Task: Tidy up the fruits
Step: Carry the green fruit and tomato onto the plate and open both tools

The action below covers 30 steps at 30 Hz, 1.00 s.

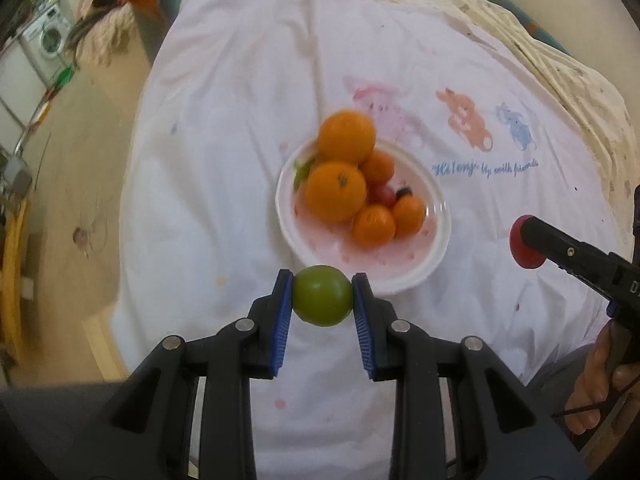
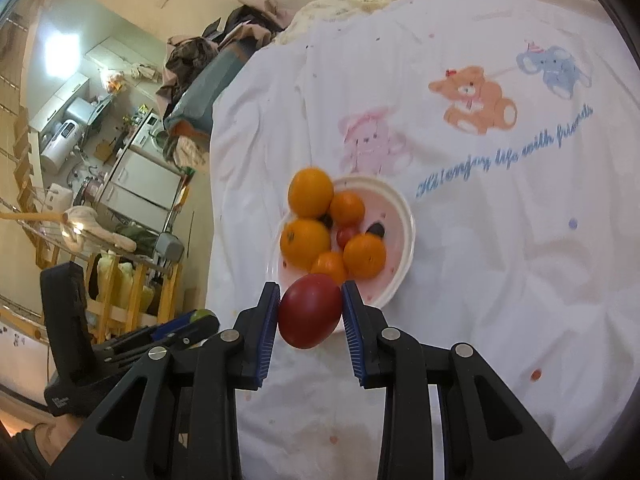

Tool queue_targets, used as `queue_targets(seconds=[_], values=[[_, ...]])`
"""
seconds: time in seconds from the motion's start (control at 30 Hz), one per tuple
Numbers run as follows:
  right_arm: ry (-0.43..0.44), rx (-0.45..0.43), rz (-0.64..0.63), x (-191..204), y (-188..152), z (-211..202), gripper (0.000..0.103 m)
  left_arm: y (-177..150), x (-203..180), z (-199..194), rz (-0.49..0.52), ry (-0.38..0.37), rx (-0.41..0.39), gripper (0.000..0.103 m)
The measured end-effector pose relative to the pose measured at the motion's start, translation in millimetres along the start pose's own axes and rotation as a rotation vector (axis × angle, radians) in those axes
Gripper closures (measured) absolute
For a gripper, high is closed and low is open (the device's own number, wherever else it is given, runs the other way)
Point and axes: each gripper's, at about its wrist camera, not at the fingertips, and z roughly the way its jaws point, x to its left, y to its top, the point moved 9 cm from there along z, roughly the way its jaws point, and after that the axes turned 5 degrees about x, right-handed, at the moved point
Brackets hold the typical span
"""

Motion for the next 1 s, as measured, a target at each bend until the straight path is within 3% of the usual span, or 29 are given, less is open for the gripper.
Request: queue_targets(seconds=[0.23, 0.5, 0.8, 1.0], values=[[-0.032, -0.012, -0.007, -12.1, 39.2, 4.7, 0.07, 38.4, -4.7, 8.7, 0.023, 0.015, -0.011, 0.077], [-0.064, 0.01, -0.004, -28.9, 69.2, 32.9, 0.07, 38.8, -5.0, 52.3, 0.012, 0.014, 0.068, 0.077], [-0.061, 0.084, 0.04, -57.1, 57.9, 74.0, 0.07, 27.8, -4.0, 78.1, 0.003, -0.037, 0.113, 0.077], [-0.05, 0.134, 0.032, -55.1, 51.2, 88.2, 0.07, 26.2, -2.5, 84.3, 0.007, -0.053, 0.126, 0.077]])
